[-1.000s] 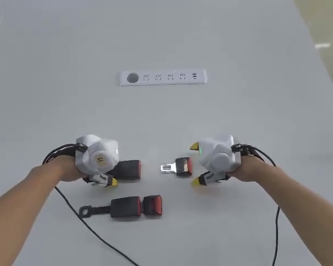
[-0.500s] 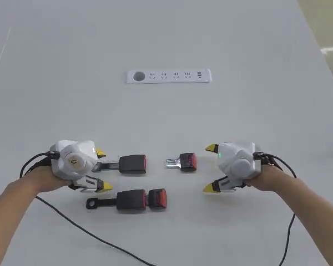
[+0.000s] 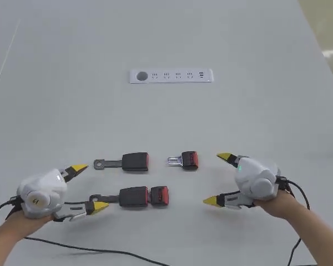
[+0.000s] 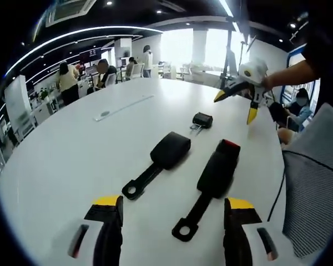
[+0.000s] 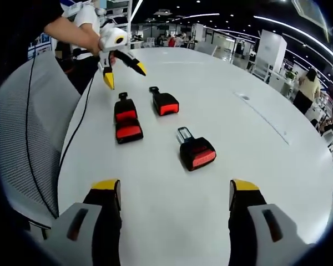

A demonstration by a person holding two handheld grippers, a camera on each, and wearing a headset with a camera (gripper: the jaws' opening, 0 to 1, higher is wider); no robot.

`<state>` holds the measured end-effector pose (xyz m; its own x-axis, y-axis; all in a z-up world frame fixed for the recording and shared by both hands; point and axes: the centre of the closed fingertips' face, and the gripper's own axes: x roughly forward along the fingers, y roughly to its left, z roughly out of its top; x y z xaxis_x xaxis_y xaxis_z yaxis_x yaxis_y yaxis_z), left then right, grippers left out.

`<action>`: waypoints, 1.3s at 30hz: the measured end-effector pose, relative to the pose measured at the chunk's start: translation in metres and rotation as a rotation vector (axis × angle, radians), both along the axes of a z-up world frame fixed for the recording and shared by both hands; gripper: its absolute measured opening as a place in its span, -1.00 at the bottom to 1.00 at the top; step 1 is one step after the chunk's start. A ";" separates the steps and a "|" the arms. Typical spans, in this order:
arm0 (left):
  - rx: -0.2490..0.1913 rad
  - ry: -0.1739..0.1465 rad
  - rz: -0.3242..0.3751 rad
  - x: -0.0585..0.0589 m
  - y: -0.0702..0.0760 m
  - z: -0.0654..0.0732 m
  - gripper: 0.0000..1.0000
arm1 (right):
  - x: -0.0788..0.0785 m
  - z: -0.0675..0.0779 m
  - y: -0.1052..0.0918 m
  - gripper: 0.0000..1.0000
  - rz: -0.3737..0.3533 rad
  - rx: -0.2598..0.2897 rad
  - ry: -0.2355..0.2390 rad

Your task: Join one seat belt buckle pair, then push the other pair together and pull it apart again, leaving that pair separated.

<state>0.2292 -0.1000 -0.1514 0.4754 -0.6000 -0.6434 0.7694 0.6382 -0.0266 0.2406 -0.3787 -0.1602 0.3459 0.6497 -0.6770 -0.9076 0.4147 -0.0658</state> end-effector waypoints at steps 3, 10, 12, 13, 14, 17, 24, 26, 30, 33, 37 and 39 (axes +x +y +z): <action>-0.013 -0.018 0.026 -0.008 0.002 0.006 0.59 | -0.007 0.003 -0.001 0.63 -0.056 0.039 -0.012; -0.045 -0.038 0.055 -0.027 -0.001 0.010 0.70 | -0.024 0.009 -0.004 0.77 -0.141 0.111 -0.037; -0.042 -0.035 0.066 -0.031 0.002 0.005 0.72 | -0.027 0.008 -0.004 0.84 -0.165 0.130 -0.035; -0.044 -0.041 0.070 -0.032 0.004 0.004 0.73 | -0.027 0.009 -0.003 0.89 -0.173 0.137 -0.040; -0.051 -0.046 0.079 -0.033 0.005 0.004 0.74 | -0.028 0.009 -0.003 0.91 -0.174 0.141 -0.042; -0.032 -0.053 0.079 -0.033 0.009 0.001 0.81 | -0.031 0.010 0.000 0.94 -0.188 0.155 -0.050; -0.048 -0.098 0.104 -0.028 0.012 0.007 0.91 | -0.037 0.013 0.010 0.99 -0.199 0.185 -0.058; -0.053 -0.102 0.110 -0.030 0.012 0.008 0.94 | -0.040 0.013 0.012 0.99 -0.191 0.184 -0.060; -0.057 -0.101 0.101 -0.037 0.008 0.009 1.00 | -0.042 0.013 0.013 0.99 -0.191 0.185 -0.062; -0.074 -0.094 0.102 -0.040 0.006 0.009 1.00 | -0.045 0.012 0.014 0.99 -0.193 0.183 -0.057; -0.102 -0.096 0.112 -0.043 0.004 0.011 1.00 | -0.044 0.018 0.015 1.00 -0.212 0.216 -0.073; -0.129 -0.089 0.135 -0.042 0.005 0.010 1.00 | -0.043 0.021 0.015 1.00 -0.217 0.221 -0.088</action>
<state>0.1873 -0.0946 -0.1414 0.6086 -0.6016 -0.5175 0.6800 0.7315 -0.0506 0.1972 -0.3640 -0.1396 0.5433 0.6824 -0.4890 -0.7914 0.6107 -0.0269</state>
